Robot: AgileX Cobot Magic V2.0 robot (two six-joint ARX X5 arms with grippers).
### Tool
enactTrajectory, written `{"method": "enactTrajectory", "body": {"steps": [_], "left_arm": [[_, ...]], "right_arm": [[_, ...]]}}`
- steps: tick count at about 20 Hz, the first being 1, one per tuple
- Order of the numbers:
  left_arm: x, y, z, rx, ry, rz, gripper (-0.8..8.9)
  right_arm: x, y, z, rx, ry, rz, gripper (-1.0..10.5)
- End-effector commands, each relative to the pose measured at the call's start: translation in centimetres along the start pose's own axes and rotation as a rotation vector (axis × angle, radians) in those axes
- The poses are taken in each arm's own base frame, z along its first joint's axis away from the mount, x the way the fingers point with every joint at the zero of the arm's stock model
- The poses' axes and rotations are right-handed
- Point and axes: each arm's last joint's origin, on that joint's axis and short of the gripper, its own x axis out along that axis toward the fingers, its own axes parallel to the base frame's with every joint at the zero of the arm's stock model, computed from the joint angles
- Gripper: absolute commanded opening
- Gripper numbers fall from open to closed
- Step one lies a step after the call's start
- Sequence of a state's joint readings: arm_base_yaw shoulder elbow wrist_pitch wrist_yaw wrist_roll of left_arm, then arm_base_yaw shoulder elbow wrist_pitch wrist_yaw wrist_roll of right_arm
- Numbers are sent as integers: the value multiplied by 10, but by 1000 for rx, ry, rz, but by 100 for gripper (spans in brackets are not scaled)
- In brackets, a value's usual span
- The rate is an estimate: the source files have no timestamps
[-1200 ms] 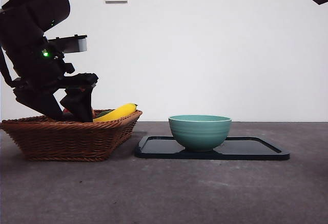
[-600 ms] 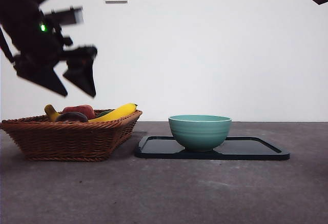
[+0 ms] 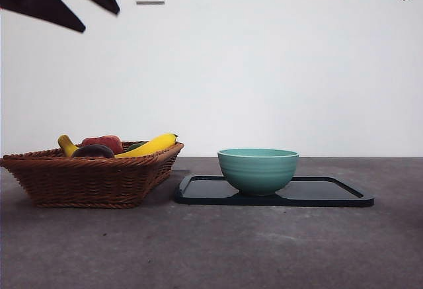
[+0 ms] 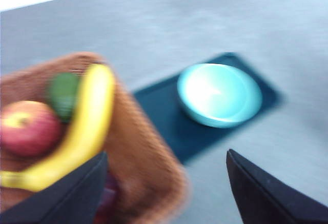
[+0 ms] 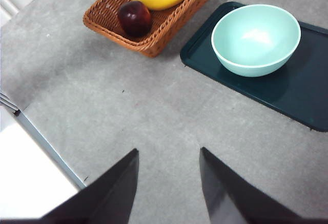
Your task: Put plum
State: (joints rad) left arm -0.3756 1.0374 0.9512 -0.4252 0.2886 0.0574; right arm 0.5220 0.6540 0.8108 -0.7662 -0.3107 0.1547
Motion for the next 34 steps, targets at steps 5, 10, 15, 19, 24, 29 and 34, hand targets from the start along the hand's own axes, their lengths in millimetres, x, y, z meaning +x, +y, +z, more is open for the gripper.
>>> {"method": "enactTrajectory", "body": {"steps": [5, 10, 15, 19, 24, 29, 34], "left_arm": [[-30, -17, -12, -73, 126, -251, 374], [-33, -20, -21, -95, 210, -312, 374], [-33, -20, -21, -93, 209, -312, 374], [-33, -20, -21, -93, 208, -312, 374], [-33, -20, -21, -93, 207, -312, 374], [-33, -20, -21, -94, 210, -312, 374], [-33, -20, -21, -93, 209, -312, 374]], "right_arm": [[0, 1, 3, 16, -15, 6, 190], [0, 1, 3, 40, -14, 7, 190], [0, 1, 3, 70, -14, 7, 190], [0, 1, 4, 114, -20, 0, 190], [13, -4, 15, 217, -3, -94, 244], [40, -18, 57, 225, 34, -163, 257], [73, -47, 98, 216, 85, -250, 258]]}}
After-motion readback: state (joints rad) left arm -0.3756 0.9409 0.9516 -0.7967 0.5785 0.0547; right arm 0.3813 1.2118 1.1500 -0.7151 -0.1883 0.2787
